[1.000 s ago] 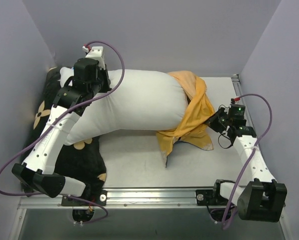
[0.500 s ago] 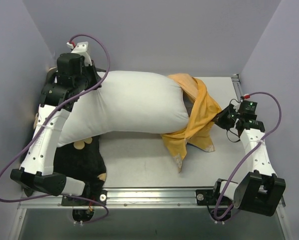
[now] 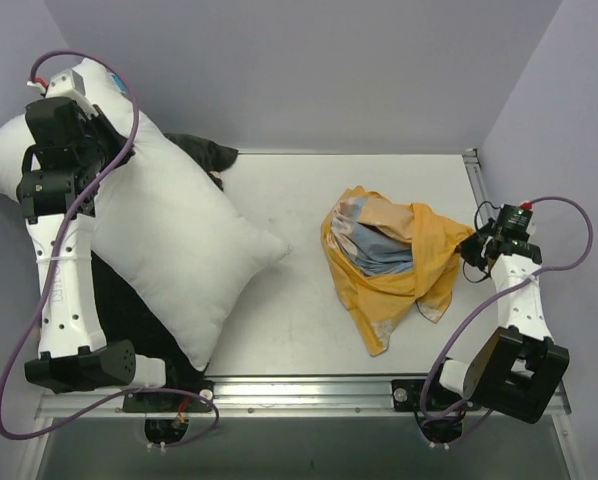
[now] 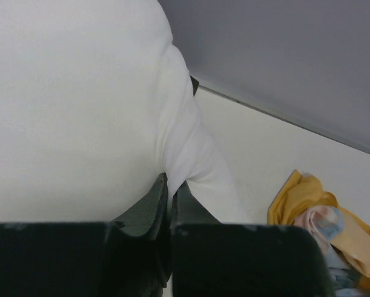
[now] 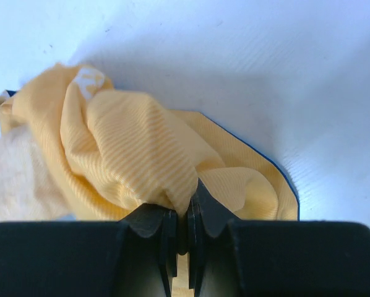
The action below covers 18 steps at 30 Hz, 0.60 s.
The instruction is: Remove the pillowcase from the pillow
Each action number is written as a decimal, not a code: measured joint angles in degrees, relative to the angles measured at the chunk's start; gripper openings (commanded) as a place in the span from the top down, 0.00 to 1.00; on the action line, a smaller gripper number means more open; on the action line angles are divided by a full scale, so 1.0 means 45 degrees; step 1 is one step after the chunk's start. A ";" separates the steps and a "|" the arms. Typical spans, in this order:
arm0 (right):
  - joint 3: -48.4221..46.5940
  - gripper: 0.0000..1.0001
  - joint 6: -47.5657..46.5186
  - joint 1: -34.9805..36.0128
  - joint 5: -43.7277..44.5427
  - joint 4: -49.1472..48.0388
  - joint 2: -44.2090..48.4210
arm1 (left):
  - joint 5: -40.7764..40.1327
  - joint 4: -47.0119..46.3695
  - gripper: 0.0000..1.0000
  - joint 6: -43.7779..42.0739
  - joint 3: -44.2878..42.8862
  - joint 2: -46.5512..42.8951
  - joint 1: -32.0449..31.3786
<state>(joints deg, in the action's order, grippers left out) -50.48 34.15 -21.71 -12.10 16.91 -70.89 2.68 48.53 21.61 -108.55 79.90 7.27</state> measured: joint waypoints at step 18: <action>-0.3492 1.00 -0.0393 0.3351 0.2098 0.1783 0.1137 | 0.1088 -0.1234 1.00 -0.0316 0.1321 0.0194 -0.6353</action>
<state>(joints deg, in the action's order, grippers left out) -66.19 32.38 -6.63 -2.66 24.93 -65.78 7.57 42.98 20.18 -102.61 80.77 -21.32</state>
